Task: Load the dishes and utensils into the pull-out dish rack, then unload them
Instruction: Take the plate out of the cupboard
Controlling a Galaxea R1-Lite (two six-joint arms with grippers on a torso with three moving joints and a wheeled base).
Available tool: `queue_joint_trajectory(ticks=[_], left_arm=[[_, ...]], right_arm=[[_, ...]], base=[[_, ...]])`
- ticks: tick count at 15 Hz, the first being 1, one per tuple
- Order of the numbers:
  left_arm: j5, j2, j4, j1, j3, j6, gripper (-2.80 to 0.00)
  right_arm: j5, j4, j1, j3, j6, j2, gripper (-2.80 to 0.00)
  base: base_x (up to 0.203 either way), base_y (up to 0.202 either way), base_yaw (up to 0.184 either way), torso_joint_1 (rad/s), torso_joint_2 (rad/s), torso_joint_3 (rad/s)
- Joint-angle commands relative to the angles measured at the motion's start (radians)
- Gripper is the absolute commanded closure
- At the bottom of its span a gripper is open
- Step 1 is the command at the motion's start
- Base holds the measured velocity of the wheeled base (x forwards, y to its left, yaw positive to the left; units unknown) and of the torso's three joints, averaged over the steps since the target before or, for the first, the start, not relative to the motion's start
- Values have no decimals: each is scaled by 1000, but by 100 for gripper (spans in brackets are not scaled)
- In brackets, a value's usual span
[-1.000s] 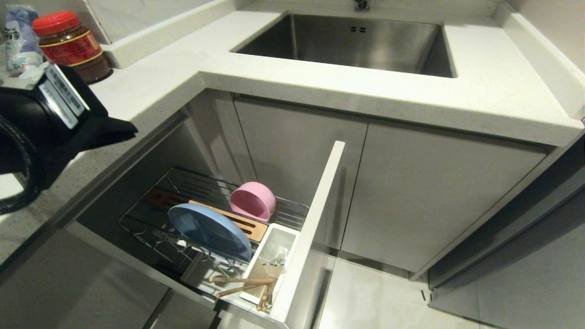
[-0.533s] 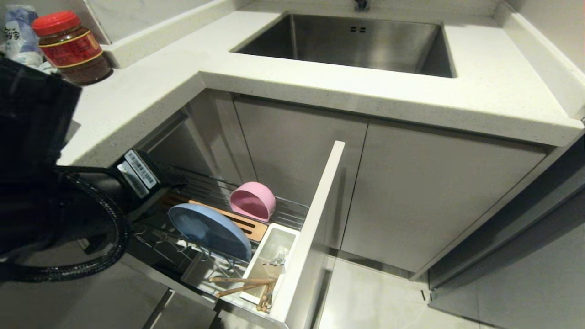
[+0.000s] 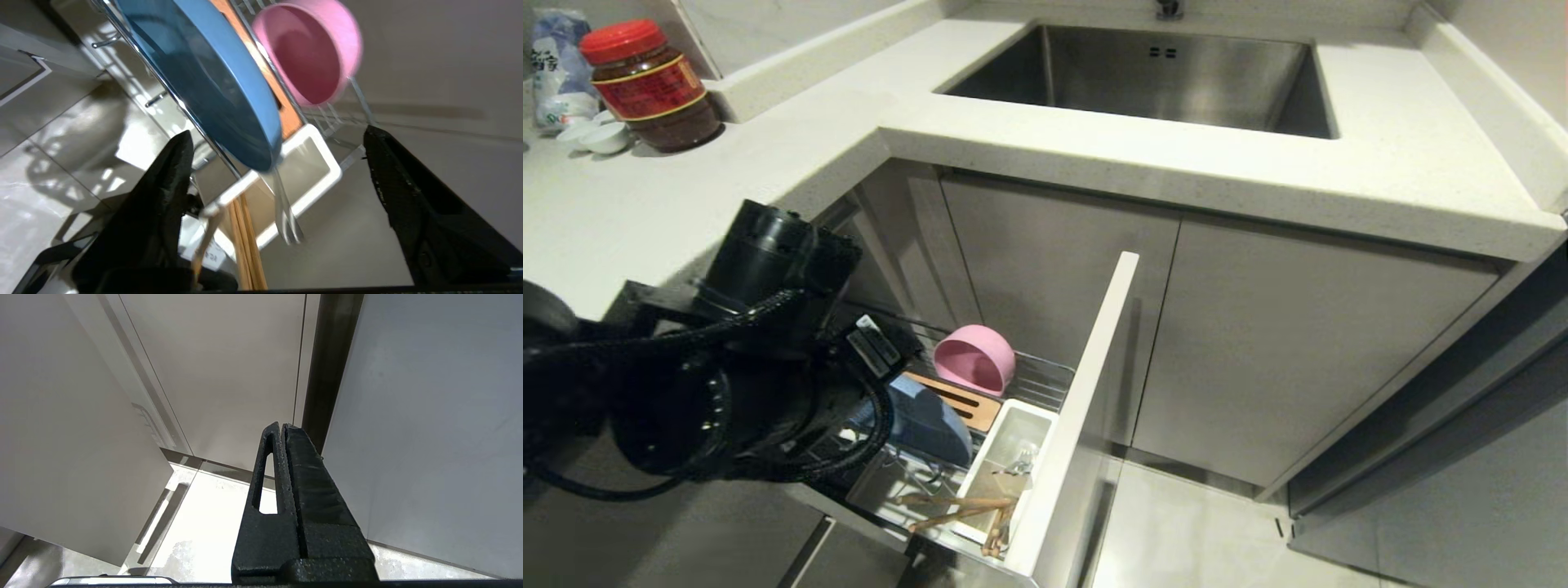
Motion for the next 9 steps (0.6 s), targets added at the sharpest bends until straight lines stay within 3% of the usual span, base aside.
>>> queue_joint_trajectory(ticks=[1,8,9], left_arm=[[4,118,-27,32,4,-6,-280],[5,225,-119,92,9,13,-280],[5,227,-120,92,9,22,0]], right_arm=[[0,-1,0,26,0,-1,0],[0,-1,0,26,0,-1,0],[0,-1,0,26,0,-1,0]], base=[[0,0,0,0,0,0],[0,0,0,0,0,0],[0,0,0,0,0,0]])
